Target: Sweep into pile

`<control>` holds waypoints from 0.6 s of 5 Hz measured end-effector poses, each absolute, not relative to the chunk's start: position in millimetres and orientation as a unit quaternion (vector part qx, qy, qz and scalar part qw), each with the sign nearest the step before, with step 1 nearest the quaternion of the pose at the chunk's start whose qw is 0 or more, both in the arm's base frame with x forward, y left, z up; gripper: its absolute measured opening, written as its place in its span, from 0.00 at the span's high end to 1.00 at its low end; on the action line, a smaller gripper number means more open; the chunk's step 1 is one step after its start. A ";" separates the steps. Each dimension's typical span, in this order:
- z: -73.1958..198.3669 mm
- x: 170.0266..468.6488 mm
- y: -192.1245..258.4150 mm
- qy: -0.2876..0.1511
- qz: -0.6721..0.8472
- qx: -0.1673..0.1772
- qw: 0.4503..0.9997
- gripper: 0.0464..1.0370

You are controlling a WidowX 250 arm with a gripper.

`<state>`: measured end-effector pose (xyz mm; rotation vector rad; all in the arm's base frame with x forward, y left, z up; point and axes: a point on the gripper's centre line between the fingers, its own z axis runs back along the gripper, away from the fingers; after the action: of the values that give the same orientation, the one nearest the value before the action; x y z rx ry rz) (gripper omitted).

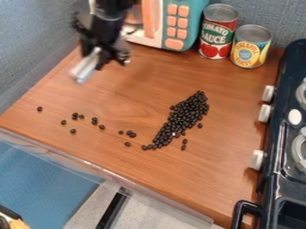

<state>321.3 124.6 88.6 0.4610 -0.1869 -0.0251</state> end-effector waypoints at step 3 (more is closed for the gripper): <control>70.3 283.0 201.8 -0.050 0.030 0.245 0.968 0.66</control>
<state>283.0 201.8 70.3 0.4956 -0.1018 0.0612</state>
